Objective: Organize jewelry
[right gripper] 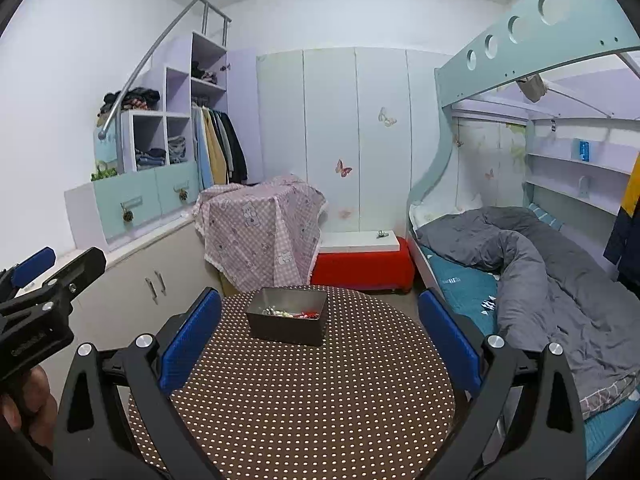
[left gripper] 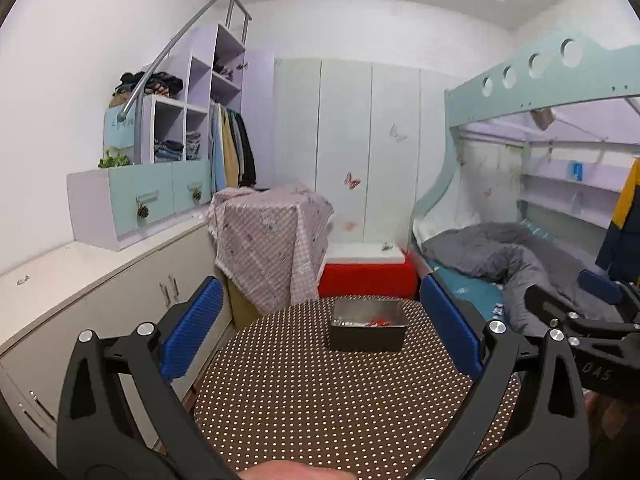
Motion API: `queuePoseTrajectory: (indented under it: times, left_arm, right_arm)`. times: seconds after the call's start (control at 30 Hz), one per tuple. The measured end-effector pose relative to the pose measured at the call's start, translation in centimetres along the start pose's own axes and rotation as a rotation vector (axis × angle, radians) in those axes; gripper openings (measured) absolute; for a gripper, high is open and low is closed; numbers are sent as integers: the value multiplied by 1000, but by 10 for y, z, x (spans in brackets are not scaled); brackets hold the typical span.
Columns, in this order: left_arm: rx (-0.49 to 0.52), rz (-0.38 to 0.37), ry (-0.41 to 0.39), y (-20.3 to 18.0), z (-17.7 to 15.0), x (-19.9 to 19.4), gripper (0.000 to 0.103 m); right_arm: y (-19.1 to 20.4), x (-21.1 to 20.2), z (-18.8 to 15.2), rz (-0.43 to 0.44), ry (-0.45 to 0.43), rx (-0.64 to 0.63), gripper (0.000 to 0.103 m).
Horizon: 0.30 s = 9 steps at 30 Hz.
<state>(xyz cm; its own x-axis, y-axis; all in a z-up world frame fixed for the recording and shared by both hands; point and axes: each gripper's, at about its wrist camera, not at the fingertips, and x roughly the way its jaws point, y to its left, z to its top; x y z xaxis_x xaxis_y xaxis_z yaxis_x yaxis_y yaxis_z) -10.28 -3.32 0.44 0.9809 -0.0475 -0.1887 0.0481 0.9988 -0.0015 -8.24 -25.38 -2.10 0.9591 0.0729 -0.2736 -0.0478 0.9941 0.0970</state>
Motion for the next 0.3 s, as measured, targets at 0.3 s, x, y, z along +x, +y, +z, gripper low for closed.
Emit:
queuePoseTrajectory:
  times: [0.3]
  left_arm:
    - [20,75,-5,1,-4,-9,97]
  right_arm:
    - [3,-8,2,7,-21,10,95]
